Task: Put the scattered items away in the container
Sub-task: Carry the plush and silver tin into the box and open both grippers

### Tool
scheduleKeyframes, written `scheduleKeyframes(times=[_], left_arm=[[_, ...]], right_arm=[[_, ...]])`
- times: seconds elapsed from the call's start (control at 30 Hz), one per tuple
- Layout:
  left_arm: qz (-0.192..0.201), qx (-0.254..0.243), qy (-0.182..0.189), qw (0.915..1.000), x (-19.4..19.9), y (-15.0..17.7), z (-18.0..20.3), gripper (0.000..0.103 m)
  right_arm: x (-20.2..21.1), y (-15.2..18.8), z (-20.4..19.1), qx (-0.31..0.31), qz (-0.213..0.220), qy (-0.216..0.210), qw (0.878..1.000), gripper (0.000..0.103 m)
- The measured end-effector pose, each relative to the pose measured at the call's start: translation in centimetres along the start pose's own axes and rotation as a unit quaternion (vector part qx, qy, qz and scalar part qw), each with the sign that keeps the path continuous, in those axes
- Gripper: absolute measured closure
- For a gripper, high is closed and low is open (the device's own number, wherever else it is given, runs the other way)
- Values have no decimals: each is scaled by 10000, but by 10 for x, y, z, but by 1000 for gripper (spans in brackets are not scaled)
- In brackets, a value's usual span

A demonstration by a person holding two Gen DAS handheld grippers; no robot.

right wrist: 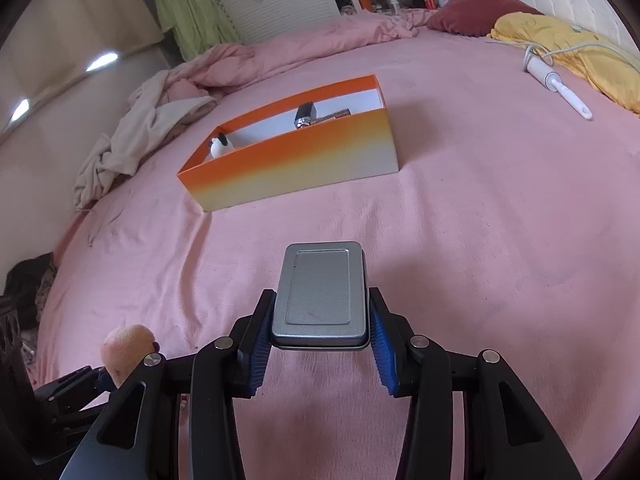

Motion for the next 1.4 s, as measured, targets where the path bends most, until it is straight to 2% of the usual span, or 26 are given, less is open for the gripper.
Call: scheduleKeyframes(times=[0.27,0.5,0.73,0.93,1.07,1.17,1.4], left_arm=[[110,-26,27,9999,-4,-24,-3,61],[343,-90,45,9994,-4,-71,-7,61],[765,-333,-85,9965,11,-139,-4,61],[1131,-566,-148,9919,26,-193,2,61],[1062,-650,-230,9920,11,-215,1,61],[933,-557,-190,9939,-8,-221,-3,61],[702,-309,-177,9969,-40,-212,-22,61]], right_arm=[[-8,-5,-7,44,-19,-116,9999,60],[-15,-20,-7,63,15,-109,9999,60],[-15,-62,-12,255,325,-108,9991,60],[-12,-116,-23,553,667,-23,9962,60],[-11,-152,-36,787,928,16,9926,60],[-21,-171,-45,856,938,61,9919,60],[-52,-179,-56,1039,754,155,9916,61]])
Point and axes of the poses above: each gripper's, at about its wrist camera, not at the fingertips, and x roughly against the way its jaws point, z to its right, y to its underside, the point moved 4 cm from there along -x, roughly the way its jaws point, and after that the axes turned 13 degrees about y, right-handed, at the moved point
